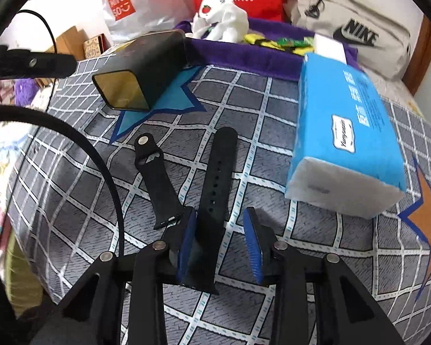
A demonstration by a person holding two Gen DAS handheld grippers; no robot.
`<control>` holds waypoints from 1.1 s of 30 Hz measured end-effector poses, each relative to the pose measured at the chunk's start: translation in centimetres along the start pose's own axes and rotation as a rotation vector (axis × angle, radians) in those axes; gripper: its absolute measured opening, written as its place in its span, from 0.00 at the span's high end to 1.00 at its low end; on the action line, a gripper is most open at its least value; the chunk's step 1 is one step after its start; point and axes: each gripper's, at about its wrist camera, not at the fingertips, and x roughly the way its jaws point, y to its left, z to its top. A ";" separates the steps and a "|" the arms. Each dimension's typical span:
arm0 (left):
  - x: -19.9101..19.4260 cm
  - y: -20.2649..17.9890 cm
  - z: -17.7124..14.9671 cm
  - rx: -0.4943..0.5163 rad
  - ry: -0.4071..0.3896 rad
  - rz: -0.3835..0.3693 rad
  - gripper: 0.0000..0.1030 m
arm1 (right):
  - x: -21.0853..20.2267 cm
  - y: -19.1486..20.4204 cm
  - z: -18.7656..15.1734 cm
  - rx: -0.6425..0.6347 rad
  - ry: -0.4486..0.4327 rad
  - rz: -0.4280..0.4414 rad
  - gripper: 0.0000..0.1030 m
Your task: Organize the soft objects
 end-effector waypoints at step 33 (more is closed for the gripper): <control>2.3 -0.4 -4.7 -0.029 0.073 -0.036 0.41 | -0.8 -1.6 -1.8 0.046 0.009 0.000 0.77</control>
